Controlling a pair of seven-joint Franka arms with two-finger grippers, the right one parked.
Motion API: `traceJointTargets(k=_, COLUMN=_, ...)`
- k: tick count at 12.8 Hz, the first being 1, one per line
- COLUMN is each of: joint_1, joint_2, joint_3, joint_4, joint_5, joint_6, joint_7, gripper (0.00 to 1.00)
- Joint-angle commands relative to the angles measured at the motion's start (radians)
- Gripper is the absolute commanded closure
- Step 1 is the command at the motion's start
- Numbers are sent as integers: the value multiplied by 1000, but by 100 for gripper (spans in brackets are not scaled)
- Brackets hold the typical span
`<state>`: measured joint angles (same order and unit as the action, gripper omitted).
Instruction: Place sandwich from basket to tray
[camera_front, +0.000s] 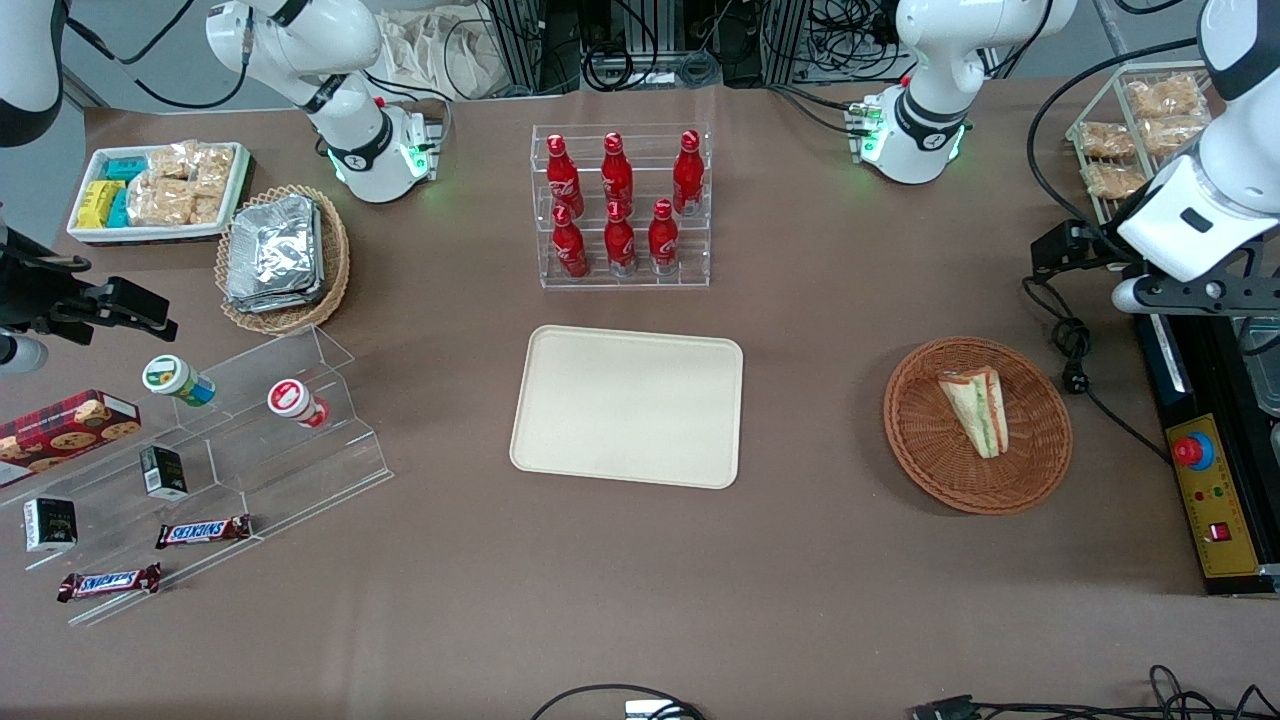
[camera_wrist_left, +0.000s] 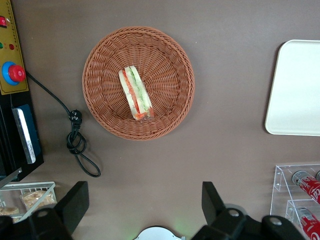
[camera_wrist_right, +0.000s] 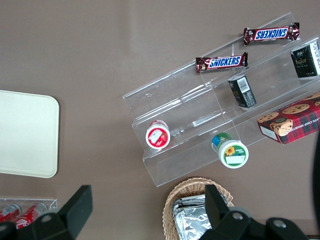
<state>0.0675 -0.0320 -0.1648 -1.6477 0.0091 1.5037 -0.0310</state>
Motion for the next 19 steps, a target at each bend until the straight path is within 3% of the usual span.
traceJointTargets(k=1, joint_1=11, joint_2=-14, joint_3=-7, joint_4=-18, joint_5=0, joint_6=6, joint_7=3, gripper=0)
traceJointTargets(k=12, joint_1=34, joint_2=-9, joint_3=-6, joint_4=-17, joint_5=0, joint_6=3, joint_7=10, gripper=0)
traceJointTargets(k=19, joint_1=63, joint_2=105, joint_3=-4, joint_4=-20, joint_5=2, joint_6=41, joint_7=2, gripper=0)
